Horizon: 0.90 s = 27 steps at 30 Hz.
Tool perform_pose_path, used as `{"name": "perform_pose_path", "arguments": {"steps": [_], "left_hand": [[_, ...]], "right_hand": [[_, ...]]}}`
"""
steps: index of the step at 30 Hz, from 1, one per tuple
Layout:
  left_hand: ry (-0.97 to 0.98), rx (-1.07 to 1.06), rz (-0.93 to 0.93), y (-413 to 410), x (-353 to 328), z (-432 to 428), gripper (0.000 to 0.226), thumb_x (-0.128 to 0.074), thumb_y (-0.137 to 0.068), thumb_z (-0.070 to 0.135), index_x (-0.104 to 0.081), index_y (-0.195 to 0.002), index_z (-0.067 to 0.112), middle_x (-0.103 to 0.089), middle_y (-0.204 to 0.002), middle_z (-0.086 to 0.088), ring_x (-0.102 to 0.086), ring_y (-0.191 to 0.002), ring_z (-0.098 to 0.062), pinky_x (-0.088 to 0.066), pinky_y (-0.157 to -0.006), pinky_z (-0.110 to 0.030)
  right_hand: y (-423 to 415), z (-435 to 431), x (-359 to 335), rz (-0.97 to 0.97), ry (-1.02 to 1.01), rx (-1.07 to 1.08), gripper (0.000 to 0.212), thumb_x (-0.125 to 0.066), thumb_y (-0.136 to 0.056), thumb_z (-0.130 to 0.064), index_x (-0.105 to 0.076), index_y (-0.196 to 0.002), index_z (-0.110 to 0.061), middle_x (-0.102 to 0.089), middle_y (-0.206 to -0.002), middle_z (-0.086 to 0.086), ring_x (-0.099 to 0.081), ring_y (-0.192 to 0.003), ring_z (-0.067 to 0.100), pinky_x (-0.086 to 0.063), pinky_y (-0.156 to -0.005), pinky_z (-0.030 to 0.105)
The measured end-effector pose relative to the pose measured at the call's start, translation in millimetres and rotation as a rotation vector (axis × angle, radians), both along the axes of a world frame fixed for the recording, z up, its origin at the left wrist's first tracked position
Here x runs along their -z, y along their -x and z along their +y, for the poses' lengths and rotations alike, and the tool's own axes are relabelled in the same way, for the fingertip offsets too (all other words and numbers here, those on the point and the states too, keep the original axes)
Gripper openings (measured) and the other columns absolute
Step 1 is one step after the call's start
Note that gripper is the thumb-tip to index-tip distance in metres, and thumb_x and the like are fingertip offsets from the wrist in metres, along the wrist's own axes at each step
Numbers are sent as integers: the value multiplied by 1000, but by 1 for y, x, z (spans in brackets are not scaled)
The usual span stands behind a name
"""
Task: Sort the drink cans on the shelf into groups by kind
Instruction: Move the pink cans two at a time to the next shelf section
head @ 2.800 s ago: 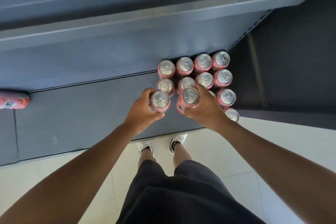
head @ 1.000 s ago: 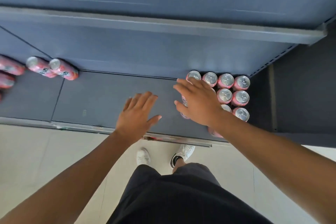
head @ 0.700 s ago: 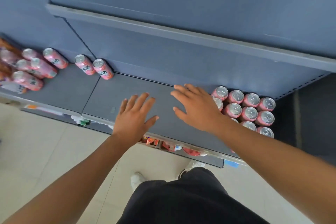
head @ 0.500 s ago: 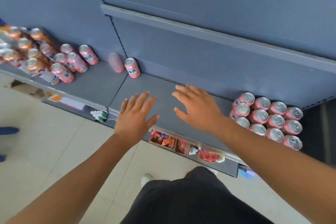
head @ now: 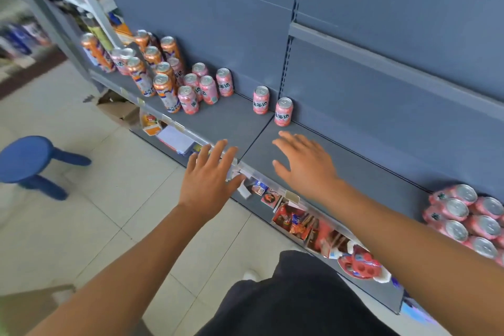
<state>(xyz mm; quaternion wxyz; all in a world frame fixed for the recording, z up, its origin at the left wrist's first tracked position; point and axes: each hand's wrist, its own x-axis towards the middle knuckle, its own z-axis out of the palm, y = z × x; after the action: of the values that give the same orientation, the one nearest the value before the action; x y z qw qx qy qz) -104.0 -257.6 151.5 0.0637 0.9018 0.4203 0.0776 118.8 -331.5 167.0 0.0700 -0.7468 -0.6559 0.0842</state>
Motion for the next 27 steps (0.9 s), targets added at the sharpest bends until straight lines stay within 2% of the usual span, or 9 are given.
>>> {"name": "perform_pose_path", "arguments": {"steps": [8, 13, 19, 27], "left_hand": [[7, -47, 14, 7, 11, 53, 56, -47, -92, 58, -41, -137, 25, -46, -148, -6, -45, -132, -35, -40, -108, -55], [43, -34, 65, -15, 22, 107, 57, -60, -91, 54, -44, -138, 24, -46, -148, -6, -44, -134, -37, -40, -108, -54], [79, 15, 138, -58, 31, 178, 58, -65, -89, 49, -48, -136, 20, -48, -146, -8, -44, -133, -38, -41, -107, -57], [108, 182, 197, -110, 46, 257, 58, -68, -87, 46, -50, -134, 17, -49, -143, -8, -48, -127, -39, -42, -102, -56]], "right_hand": [[3, 63, 14, 2, 57, 16, 48, -51, -98, -37, -49, -141, -16, -39, -156, 3, -41, -136, 26, -36, -106, 42], [-15, 109, 36, 22, 84, 60, 46, -56, -96, -35, -54, -137, -14, -46, -151, 6, -46, -133, 29, -40, -103, 44], [-57, 161, 64, 44, 114, 146, 40, -69, -85, -30, -64, -119, -11, -62, -131, 10, -59, -116, 34, -51, -88, 46], [-90, 201, 77, 38, 194, 302, 43, -62, -87, -36, -61, -124, -15, -60, -130, 5, -56, -115, 32, -44, -91, 42]]}}
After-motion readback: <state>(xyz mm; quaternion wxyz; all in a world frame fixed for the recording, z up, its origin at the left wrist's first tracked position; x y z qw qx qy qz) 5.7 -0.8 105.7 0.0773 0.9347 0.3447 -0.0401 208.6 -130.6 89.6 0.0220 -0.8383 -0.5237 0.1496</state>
